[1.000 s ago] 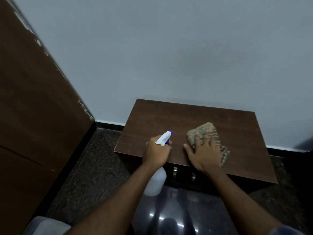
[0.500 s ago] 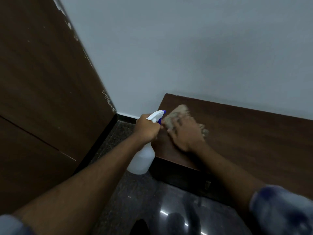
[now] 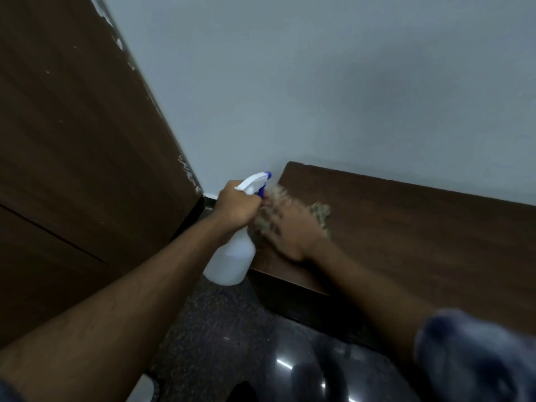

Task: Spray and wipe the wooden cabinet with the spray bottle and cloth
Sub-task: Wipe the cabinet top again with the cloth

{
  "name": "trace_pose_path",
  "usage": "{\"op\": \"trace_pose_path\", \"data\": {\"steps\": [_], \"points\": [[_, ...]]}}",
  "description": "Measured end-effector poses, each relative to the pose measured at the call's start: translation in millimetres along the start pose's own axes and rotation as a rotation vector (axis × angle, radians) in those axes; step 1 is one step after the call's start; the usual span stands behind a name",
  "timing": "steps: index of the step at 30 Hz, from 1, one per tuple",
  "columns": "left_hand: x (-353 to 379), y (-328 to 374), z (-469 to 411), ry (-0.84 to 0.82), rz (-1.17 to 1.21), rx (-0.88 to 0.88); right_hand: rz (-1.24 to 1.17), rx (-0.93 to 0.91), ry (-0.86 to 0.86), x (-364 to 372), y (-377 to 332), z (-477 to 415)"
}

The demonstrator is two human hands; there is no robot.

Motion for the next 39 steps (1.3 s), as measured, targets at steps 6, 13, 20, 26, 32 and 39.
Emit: {"op": "trace_pose_path", "data": {"steps": [6,13,20,26,32,39], "points": [[16,-16,55,-0.029,0.046,-0.052,-0.088,0.000,0.052,12,-16,111],[33,-3,117,-0.107,0.149,-0.069,-1.016,0.365,0.303,-106,57,153],[47,0,138,-0.123,0.124,-0.070,-0.665,0.804,0.452,-102,130,210],[64,11,122,-0.163,0.062,-0.040,-0.111,0.375,0.052,-29,99,190],[81,26,88,-0.176,-0.014,0.009,-0.121,0.483,-0.059,-21,82,97],[122,48,59,-0.187,-0.145,0.062,-0.079,0.197,-0.101,-47,109,33]]}}
Point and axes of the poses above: each hand's wrist, its own z-axis away from the middle knuckle, its own x-axis out of the palm, y = z × x, the point moved 2 cm from there along -z, towards the middle knuckle, and after that the axes turned 3 degrees about -y, right-handed, at the moved point
